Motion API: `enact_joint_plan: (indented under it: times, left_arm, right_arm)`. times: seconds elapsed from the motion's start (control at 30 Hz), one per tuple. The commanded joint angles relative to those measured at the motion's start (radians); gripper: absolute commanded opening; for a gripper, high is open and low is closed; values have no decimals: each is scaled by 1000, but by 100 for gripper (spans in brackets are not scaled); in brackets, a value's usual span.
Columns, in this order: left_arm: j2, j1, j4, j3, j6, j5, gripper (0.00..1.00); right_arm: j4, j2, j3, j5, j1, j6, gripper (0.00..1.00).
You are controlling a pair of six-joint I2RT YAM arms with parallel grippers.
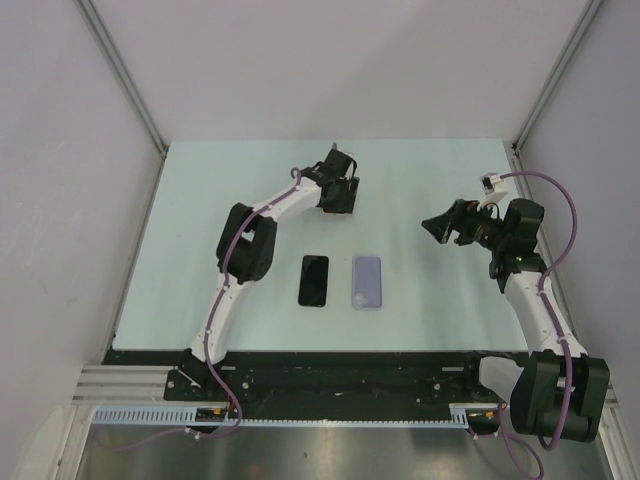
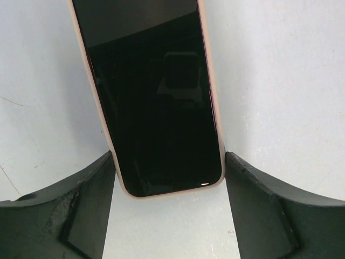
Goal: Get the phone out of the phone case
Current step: Move the phone to the center of the board.
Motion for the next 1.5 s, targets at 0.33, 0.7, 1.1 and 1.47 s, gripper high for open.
enact_joint_plan:
  times: [0.33, 0.7, 1.1, 1.47]
  left_arm:
    - [-106, -89, -36, -71, -71, 186, 46]
    - [-54, -173, -35, -34, -112, 180, 65]
    - [-71, -210, -33, -45, -154, 247, 100]
    - [13, -267, 47, 92, -180, 505, 100]
  right_arm:
    - [41, -17, 8, -15, -5, 7, 86]
    - [38, -30, 8, -10, -8, 4, 86]
    - [41, -46, 8, 22, -31, 13, 87]
    - [40, -52, 8, 76, -86, 25, 88]
